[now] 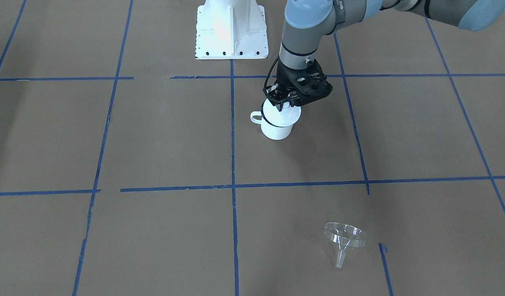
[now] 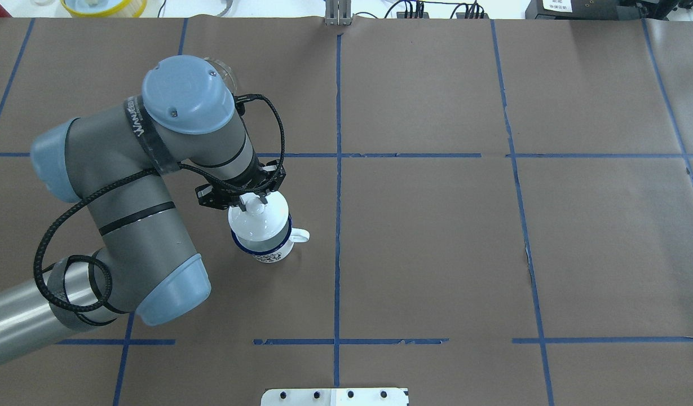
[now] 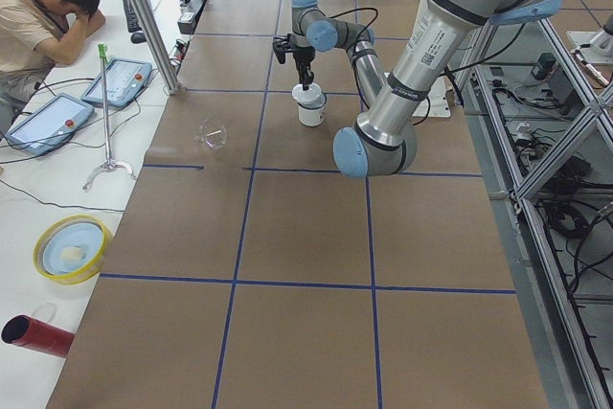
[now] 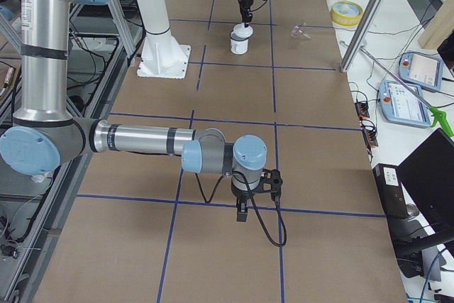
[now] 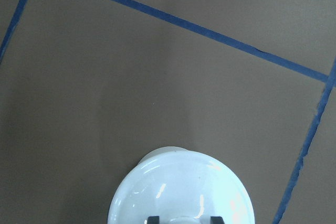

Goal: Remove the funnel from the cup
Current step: 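Lower the white funnel into the mug opening with the left gripper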

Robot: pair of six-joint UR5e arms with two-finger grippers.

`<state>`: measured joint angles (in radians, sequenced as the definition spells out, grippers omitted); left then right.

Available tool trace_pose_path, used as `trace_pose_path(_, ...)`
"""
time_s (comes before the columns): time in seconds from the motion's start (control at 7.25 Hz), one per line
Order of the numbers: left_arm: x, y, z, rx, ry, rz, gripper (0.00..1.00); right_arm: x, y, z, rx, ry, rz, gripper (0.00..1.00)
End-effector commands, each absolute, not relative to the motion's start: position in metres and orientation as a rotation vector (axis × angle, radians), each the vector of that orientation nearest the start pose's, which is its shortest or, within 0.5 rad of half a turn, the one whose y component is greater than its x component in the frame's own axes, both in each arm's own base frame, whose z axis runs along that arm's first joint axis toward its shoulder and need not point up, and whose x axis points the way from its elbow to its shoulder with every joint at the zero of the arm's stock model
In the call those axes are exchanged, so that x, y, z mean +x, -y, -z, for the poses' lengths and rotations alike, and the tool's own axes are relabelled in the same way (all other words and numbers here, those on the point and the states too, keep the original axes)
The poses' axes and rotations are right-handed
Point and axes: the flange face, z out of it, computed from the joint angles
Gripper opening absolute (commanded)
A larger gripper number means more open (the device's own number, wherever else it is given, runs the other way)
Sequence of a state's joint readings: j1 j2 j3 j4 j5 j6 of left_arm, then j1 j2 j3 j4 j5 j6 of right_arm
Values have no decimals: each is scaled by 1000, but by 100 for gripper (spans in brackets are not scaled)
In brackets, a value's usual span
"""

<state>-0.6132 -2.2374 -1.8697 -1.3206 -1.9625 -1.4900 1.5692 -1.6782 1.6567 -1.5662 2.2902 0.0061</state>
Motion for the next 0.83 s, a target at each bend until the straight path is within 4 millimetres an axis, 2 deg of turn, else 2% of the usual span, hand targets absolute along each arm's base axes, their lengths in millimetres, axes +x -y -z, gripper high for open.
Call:
trace_pose_path(0.0, 459, 429, -183, -120, -789, 354, 0, 67, 445, -670, -19, 719, -10, 100)
trace_pose_path(0.69, 460, 428, -184, -116, -799, 345, 0, 67, 445, -670, -19, 719, -10, 100)
